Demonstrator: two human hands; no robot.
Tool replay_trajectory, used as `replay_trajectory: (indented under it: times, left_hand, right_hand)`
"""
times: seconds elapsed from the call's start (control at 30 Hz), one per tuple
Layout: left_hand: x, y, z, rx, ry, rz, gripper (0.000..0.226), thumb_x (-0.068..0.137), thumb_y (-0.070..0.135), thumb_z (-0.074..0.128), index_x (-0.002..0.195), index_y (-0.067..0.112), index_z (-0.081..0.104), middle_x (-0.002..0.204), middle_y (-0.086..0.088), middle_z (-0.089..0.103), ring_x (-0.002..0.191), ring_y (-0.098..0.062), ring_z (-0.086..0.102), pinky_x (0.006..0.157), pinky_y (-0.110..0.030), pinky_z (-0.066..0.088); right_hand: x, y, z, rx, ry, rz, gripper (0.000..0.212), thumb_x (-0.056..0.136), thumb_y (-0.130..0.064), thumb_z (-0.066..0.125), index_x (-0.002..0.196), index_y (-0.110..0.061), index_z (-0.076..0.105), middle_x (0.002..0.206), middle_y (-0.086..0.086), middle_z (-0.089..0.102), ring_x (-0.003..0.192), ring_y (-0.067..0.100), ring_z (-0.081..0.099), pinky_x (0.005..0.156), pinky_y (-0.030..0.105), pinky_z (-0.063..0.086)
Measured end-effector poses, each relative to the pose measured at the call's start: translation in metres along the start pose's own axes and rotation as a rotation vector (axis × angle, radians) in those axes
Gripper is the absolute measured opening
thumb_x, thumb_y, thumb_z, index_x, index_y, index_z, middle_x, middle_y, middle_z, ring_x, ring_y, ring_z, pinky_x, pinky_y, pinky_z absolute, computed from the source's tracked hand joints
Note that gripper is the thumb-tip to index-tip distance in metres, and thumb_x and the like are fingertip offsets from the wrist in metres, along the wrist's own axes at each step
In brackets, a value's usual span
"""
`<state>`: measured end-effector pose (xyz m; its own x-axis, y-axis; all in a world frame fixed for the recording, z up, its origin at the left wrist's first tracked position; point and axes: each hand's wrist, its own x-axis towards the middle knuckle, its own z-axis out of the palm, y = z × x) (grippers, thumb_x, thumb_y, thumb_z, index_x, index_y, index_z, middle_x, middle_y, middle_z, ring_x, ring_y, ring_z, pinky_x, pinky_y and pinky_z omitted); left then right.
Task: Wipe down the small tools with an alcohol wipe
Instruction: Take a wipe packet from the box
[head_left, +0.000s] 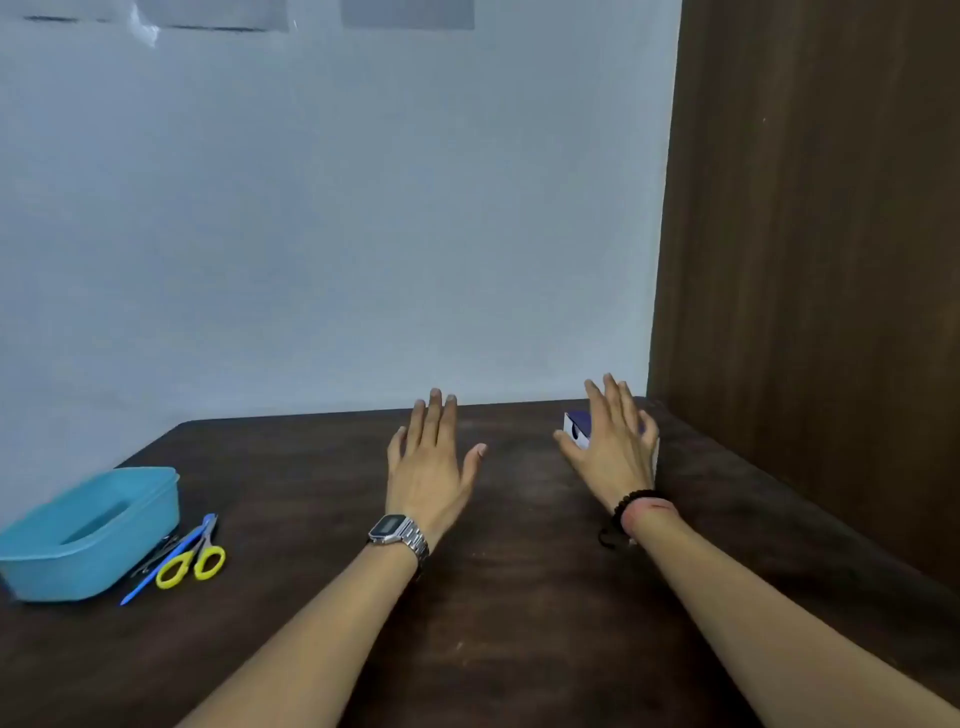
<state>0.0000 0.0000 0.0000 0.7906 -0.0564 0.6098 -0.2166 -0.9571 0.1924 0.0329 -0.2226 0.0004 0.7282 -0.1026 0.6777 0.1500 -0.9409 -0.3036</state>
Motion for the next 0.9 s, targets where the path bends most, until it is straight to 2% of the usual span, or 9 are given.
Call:
replay_trajectory:
  times: [0.07,0.2,0.33,0.47,0.53,0.6,0.73,0.8,0.9]
  left_hand:
    - [-0.001,0.0,0.007,0.001,-0.021,0.01,0.081,0.086,0.065,0.003,0.155,0.022,0.004,0.163,0.002,-0.002,0.15,-0.015,-0.002,0.118,-0.037,0.009]
    - [0.003,-0.001,0.015,-0.006,-0.036,0.039,0.068,0.098,0.055,0.028,0.154,0.022,0.011,0.163,0.001,0.0,0.15,-0.015,0.001,0.117,-0.038,0.011]
    - [-0.002,-0.002,0.019,-0.034,-0.071,0.037,0.066,0.098,0.052,0.032,0.154,0.022,0.012,0.163,0.002,0.0,0.15,-0.014,0.0,0.116,-0.038,0.012]
    - [-0.003,-0.003,0.02,-0.065,-0.083,0.036,0.067,0.098,0.052,0.032,0.154,0.022,0.011,0.163,0.003,0.001,0.15,-0.014,0.001,0.116,-0.039,0.013]
    - [-0.002,-0.004,0.02,-0.085,-0.09,0.029,0.066,0.098,0.052,0.033,0.154,0.023,0.012,0.163,0.003,0.002,0.15,-0.014,0.002,0.116,-0.038,0.014]
    - [-0.002,-0.004,0.021,-0.114,-0.099,0.033,0.066,0.098,0.049,0.036,0.154,0.023,0.013,0.163,0.003,0.002,0.15,-0.014,0.003,0.115,-0.038,0.016]
    - [-0.002,-0.002,0.022,-0.192,-0.107,0.078,0.065,0.097,0.039,0.047,0.153,0.028,0.015,0.163,0.004,0.003,0.149,-0.013,0.003,0.113,-0.037,0.018]
    - [0.0,-0.006,0.022,-0.215,-0.106,0.131,0.062,0.097,0.038,0.049,0.151,0.034,0.02,0.162,0.006,0.004,0.149,-0.011,0.002,0.111,-0.036,0.017]
    - [0.004,-0.012,0.022,-0.274,-0.154,0.182,0.049,0.097,0.042,0.049,0.144,0.04,0.036,0.16,0.01,0.017,0.148,-0.008,0.005,0.109,-0.036,0.017]
  right_hand:
    - [0.001,0.008,0.002,-0.005,0.022,0.059,0.079,0.084,-0.057,0.058,0.149,-0.023,0.029,0.162,0.001,0.013,0.149,0.017,0.005,0.114,0.046,0.014]
    - [0.003,0.022,0.008,-0.013,-0.013,0.176,0.087,0.075,-0.064,0.061,0.148,-0.027,0.03,0.162,0.001,0.01,0.149,0.018,0.004,0.113,0.046,0.016]
    - [0.001,0.033,0.013,0.037,-0.06,0.3,0.102,0.07,-0.064,0.067,0.15,-0.022,0.021,0.163,0.003,0.006,0.15,0.02,0.001,0.114,0.048,0.016]
    - [0.001,0.038,0.011,0.283,-0.014,0.377,0.114,0.065,-0.05,0.081,0.151,-0.014,0.015,0.162,0.006,0.009,0.147,0.028,0.015,0.114,0.04,0.025]
    - [0.002,0.037,0.01,0.371,-0.004,0.391,0.115,0.064,-0.043,0.084,0.151,-0.014,0.015,0.16,0.004,0.011,0.141,0.032,0.027,0.11,0.04,0.031]
    - [0.001,0.035,0.01,0.406,-0.026,0.349,0.114,0.064,-0.039,0.085,0.151,-0.014,0.015,0.159,0.003,0.013,0.14,0.031,0.03,0.11,0.037,0.031]
    - [-0.006,0.023,0.005,0.575,-0.231,0.174,0.114,0.067,-0.036,0.085,0.152,-0.03,0.009,0.16,-0.013,0.008,0.14,0.008,0.024,0.108,0.024,0.026]
    - [-0.008,0.011,0.007,0.669,-0.38,0.122,0.114,0.066,-0.041,0.084,0.149,-0.043,0.006,0.156,-0.018,0.012,0.134,-0.001,0.021,0.109,0.024,0.025]
    - [-0.01,-0.001,0.015,0.788,-0.572,0.101,0.122,0.057,-0.053,0.086,0.148,-0.047,0.005,0.16,-0.01,0.01,0.142,0.001,0.014,0.117,0.031,0.023]
